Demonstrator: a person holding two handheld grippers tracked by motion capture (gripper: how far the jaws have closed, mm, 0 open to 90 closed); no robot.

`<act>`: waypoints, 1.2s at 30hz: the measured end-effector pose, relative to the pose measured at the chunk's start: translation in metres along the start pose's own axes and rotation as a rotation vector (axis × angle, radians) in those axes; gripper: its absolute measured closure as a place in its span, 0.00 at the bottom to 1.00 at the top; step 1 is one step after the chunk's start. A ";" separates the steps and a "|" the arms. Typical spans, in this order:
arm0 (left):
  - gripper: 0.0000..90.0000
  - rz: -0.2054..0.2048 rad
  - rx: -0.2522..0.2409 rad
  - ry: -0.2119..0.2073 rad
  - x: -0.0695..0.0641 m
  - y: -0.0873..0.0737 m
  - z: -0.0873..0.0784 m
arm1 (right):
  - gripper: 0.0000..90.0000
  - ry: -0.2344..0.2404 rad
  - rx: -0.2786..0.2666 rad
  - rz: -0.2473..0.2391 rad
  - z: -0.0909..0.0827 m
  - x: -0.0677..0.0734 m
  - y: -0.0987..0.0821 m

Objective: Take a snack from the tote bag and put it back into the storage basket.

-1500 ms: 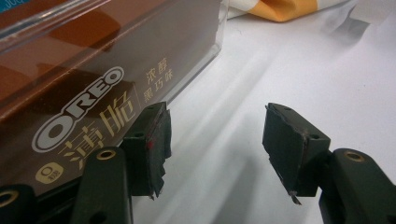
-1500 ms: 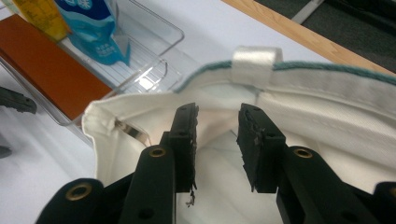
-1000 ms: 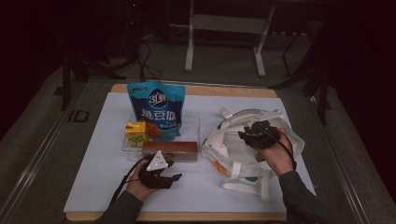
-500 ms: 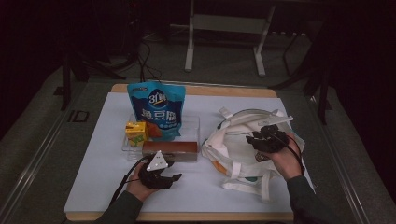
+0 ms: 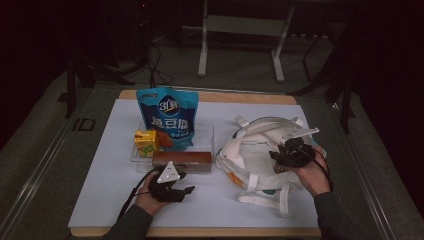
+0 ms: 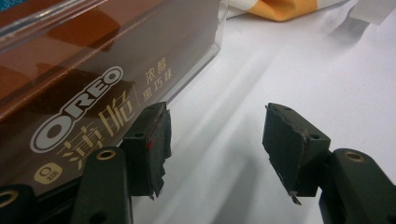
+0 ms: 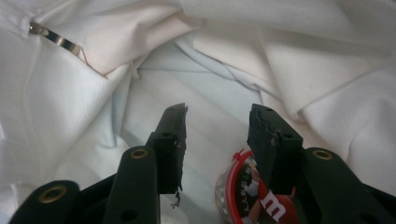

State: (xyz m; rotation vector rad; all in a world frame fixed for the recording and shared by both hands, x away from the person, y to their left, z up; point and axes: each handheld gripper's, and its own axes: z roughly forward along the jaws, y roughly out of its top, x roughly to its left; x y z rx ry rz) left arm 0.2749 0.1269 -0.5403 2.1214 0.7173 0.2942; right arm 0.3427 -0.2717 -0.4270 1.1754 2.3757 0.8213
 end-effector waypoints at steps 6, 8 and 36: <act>0.46 0.002 0.001 0.000 0.000 0.000 0.000 | 0.56 -0.001 0.001 0.018 -0.001 -0.005 -0.004; 0.46 0.002 0.001 0.000 0.000 0.000 0.000 | 0.53 -0.003 0.002 0.023 -0.001 -0.006 -0.005; 0.46 0.005 0.004 -0.001 0.000 0.000 0.000 | 0.39 -0.022 0.058 0.045 -0.003 -0.028 -0.026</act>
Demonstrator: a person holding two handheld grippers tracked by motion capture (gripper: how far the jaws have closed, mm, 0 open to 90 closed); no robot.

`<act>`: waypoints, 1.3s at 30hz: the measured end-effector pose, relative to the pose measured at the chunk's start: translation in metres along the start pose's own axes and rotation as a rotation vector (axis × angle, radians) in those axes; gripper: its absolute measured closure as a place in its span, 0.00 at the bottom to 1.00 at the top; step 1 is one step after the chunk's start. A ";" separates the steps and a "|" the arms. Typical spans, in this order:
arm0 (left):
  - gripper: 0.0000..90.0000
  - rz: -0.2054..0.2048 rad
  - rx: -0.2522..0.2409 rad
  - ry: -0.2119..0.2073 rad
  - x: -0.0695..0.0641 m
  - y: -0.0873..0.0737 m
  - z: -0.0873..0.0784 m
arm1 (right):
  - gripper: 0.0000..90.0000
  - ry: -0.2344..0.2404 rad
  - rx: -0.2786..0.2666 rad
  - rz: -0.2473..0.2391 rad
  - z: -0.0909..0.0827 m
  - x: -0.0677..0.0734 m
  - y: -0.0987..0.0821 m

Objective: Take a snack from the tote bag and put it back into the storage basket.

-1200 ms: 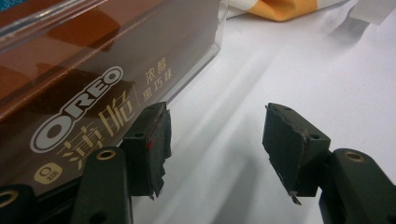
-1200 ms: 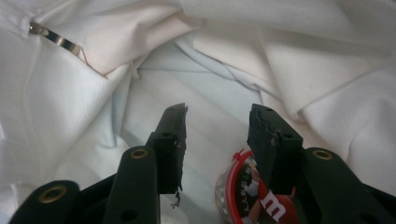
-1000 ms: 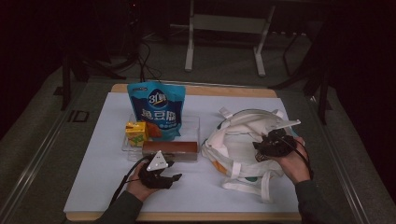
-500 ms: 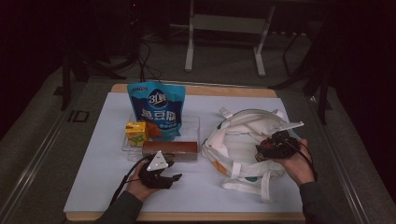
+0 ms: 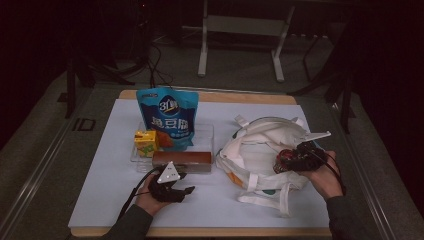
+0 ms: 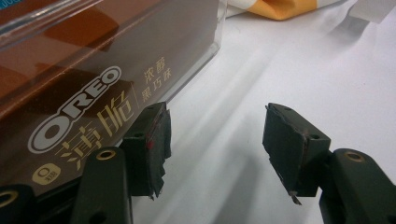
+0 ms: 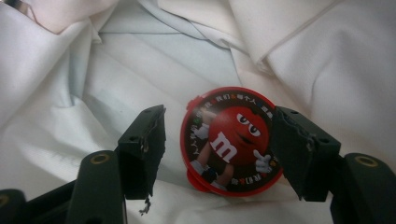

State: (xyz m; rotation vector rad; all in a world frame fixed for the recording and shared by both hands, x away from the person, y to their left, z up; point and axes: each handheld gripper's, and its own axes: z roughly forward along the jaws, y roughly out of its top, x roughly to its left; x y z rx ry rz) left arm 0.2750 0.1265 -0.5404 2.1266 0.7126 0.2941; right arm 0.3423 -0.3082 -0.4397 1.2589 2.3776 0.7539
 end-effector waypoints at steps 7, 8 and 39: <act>0.46 0.002 0.002 -0.001 0.000 0.000 0.000 | 0.35 -0.005 0.009 0.015 0.002 -0.005 -0.003; 0.46 0.002 0.002 0.000 0.000 0.000 0.000 | 0.34 -0.008 0.012 0.014 0.003 -0.005 -0.003; 0.46 0.002 0.003 -0.002 0.000 0.000 0.000 | 0.28 -0.014 0.062 0.015 0.023 -0.009 -0.006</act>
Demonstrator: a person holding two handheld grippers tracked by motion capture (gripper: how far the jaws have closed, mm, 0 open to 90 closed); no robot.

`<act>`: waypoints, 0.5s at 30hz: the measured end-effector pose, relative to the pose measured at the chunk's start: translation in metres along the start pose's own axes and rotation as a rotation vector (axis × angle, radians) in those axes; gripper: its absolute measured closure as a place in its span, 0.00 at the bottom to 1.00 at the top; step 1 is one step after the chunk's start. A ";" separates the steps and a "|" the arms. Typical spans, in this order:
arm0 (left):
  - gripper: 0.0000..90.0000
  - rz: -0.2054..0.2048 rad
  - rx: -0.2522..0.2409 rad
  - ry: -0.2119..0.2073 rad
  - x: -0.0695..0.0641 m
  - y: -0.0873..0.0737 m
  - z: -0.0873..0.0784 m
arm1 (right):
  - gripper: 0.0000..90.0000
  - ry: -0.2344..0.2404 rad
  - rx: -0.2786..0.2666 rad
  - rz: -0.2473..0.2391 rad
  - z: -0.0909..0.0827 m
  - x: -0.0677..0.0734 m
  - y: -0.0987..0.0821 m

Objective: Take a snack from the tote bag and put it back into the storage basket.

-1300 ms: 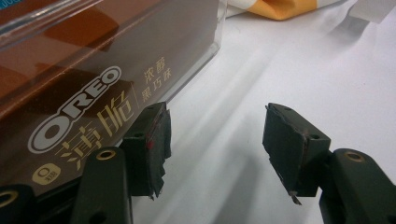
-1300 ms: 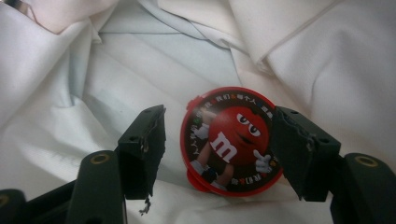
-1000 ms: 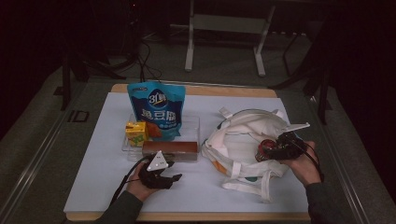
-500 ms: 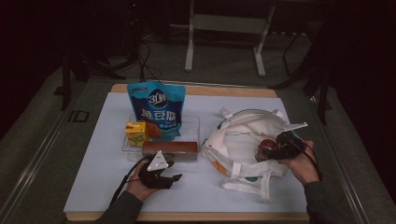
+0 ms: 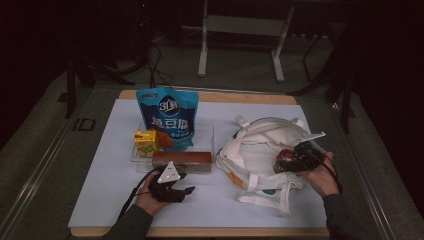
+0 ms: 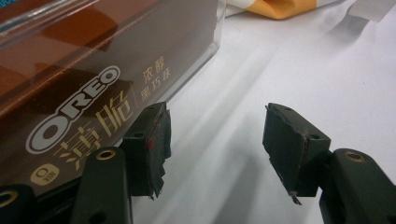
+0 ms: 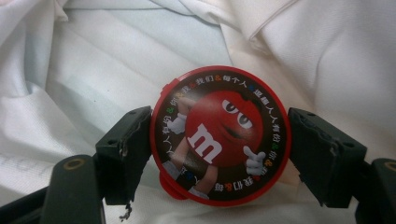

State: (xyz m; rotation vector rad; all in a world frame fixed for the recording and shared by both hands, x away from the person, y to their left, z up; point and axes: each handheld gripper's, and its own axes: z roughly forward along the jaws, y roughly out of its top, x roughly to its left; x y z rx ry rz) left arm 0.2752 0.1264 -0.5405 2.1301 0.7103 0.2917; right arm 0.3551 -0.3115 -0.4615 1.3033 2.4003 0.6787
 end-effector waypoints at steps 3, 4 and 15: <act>0.46 0.001 0.001 0.000 0.000 0.000 0.000 | 0.27 -0.005 0.013 0.016 0.004 0.001 0.000; 0.46 0.000 0.001 0.001 0.000 0.000 0.000 | 0.28 -0.005 0.014 0.018 0.004 0.001 0.001; 0.46 0.001 0.001 0.000 0.000 0.000 0.000 | 0.28 -0.002 0.014 0.031 0.010 0.011 0.009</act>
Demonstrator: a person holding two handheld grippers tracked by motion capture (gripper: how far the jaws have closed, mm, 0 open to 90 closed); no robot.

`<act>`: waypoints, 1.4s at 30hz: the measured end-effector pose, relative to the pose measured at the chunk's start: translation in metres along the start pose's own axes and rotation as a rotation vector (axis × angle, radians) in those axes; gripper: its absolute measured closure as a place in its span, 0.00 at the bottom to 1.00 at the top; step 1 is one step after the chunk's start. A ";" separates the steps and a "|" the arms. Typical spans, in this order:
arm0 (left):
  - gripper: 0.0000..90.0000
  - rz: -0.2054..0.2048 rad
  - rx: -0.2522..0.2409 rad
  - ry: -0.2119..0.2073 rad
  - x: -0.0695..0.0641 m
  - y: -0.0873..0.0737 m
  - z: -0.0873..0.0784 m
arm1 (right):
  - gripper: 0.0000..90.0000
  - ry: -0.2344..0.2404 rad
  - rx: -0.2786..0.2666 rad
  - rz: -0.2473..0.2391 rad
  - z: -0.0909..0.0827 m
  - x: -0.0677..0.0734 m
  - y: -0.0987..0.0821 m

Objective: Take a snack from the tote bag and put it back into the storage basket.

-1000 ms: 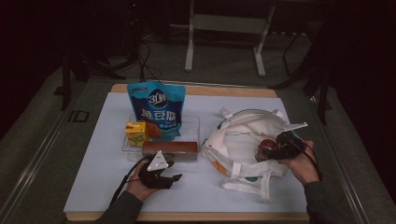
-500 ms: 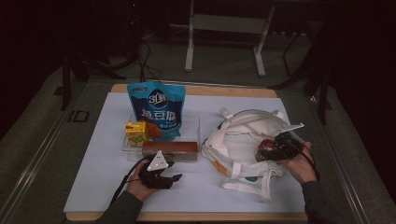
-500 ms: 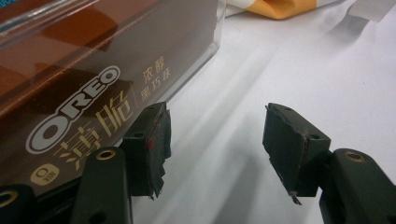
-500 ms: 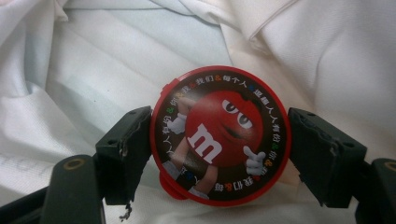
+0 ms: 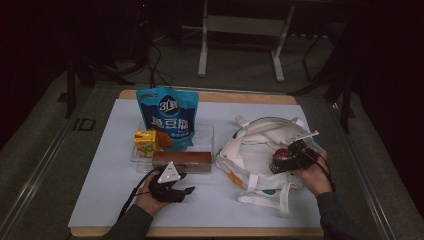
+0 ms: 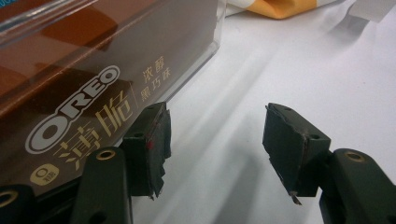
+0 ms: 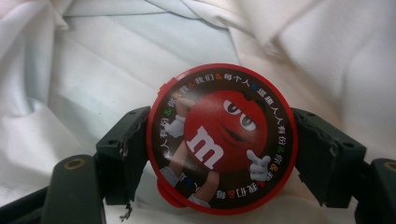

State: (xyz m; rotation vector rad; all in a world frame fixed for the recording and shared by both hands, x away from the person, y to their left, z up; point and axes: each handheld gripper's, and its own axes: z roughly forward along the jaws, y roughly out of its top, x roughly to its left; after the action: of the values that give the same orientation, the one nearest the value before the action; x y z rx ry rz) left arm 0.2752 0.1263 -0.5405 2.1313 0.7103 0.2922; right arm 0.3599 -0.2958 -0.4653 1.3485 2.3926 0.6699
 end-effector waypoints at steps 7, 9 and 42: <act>0.46 0.002 0.001 -0.001 0.000 0.000 0.000 | 0.27 0.033 0.016 -0.017 0.002 -0.003 0.001; 0.46 0.002 0.001 -0.001 0.000 0.000 0.000 | 0.27 0.033 0.025 -0.023 0.003 -0.003 0.000; 0.46 0.001 0.001 -0.001 0.000 0.000 0.000 | 0.28 0.013 0.033 -0.063 -0.001 0.010 0.005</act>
State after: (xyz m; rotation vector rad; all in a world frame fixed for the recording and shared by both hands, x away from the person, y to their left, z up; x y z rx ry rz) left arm 0.2751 0.1262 -0.5404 2.1333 0.7088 0.2917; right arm 0.3576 -0.2851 -0.4620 1.2798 2.4555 0.6264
